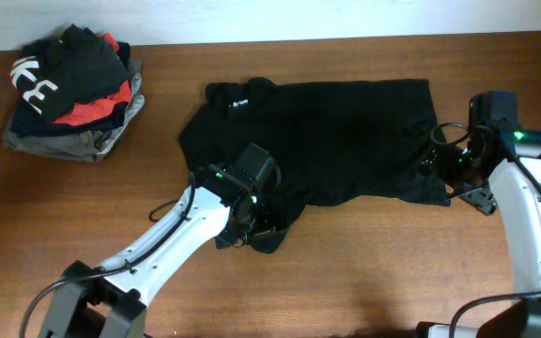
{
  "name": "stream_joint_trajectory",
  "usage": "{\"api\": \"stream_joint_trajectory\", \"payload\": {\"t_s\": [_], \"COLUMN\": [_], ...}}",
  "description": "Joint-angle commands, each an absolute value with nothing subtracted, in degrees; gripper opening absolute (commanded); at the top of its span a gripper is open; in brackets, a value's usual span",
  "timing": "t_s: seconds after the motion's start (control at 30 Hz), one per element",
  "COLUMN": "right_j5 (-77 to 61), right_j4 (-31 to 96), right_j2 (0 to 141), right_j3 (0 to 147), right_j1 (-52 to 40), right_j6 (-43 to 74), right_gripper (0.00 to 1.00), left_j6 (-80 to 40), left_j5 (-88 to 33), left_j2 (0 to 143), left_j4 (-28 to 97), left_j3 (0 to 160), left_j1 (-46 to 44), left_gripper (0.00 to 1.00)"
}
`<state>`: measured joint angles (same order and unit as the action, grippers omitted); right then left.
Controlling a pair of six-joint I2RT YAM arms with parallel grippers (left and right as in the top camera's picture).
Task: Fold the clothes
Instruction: 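Move both grippers to the shirt's lower hem corners and grasp them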
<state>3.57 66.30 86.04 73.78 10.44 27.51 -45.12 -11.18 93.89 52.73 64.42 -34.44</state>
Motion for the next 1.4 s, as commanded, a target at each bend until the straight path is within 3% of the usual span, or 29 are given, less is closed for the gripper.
{"api": "stream_joint_trajectory", "payload": {"t_s": [0.0,0.97,1.07,1.17,1.37], "right_j5": [3.22,3.70,3.73,5.06,7.75], "right_j4": [65.71,61.06,60.29,59.31,56.77], "right_j2": [88.16,93.93,93.93,94.02,95.90], "right_j3": [72.90,72.90,72.90,72.90,72.88], "right_j1": [10.57,10.57,10.59,10.57,10.57], "right_j6": [29.30,29.19,29.19,29.19,29.19], "right_gripper": [0.99,0.99,0.99,0.99,0.88], "left_j6": [-49.54,-60.80,-60.77,-59.22,-58.67], "left_j5": [-12.64,-11.57,-8.75,-7.90,-6.31], "left_j2": [95.64,107.46,107.46,107.46,107.70], "left_j4": [51.24,44.60,45.04,45.23,45.08], "left_j3": [62.39,61.73,61.73,61.73,61.73], "left_j1": [-34.41,-37.34,-37.36,-37.34,-37.34], "left_gripper": [0.99,0.94,0.90,0.77,0.58]}}
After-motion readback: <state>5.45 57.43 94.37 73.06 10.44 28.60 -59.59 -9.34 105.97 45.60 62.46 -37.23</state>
